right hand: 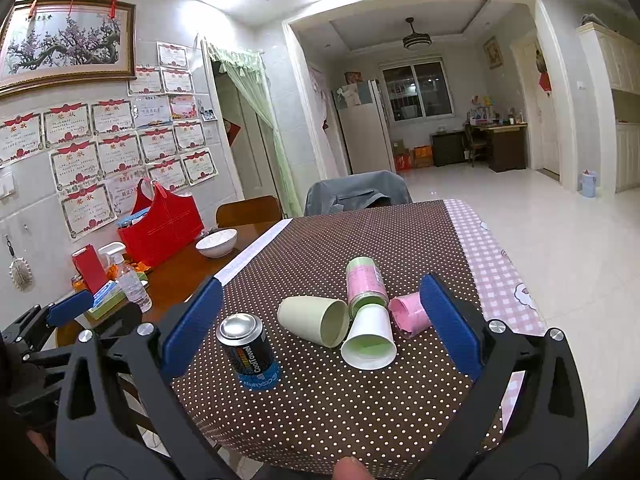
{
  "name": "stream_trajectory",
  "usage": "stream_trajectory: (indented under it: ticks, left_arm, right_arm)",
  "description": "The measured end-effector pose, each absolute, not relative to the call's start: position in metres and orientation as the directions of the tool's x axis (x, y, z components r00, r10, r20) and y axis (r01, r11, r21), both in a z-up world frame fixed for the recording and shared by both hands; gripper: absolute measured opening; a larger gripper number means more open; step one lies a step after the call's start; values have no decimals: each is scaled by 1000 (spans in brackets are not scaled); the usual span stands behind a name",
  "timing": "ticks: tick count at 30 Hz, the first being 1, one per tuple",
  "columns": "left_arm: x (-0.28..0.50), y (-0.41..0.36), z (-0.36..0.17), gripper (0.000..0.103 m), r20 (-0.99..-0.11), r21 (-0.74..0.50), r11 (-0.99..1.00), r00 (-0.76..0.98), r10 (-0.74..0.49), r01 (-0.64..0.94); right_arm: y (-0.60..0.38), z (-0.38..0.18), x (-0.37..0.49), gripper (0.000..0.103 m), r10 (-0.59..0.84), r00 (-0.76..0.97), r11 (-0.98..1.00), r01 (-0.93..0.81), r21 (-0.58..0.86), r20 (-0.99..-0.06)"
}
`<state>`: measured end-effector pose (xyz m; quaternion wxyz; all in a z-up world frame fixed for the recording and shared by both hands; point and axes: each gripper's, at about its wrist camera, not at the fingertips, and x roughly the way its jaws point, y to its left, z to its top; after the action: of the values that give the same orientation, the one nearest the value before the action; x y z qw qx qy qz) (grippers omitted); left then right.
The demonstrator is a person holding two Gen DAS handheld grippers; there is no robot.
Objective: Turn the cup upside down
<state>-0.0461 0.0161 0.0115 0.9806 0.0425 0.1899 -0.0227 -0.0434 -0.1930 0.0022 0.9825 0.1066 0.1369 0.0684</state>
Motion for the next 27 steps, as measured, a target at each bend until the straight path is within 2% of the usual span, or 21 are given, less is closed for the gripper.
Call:
stream_trajectory:
  ticks: [27]
  left_arm:
    - [-46, 13, 5, 83, -377, 71, 995, 925, -37, 69]
  right_arm:
    - [-192, 1, -47, 97, 153, 955, 970, -95, 225, -253]
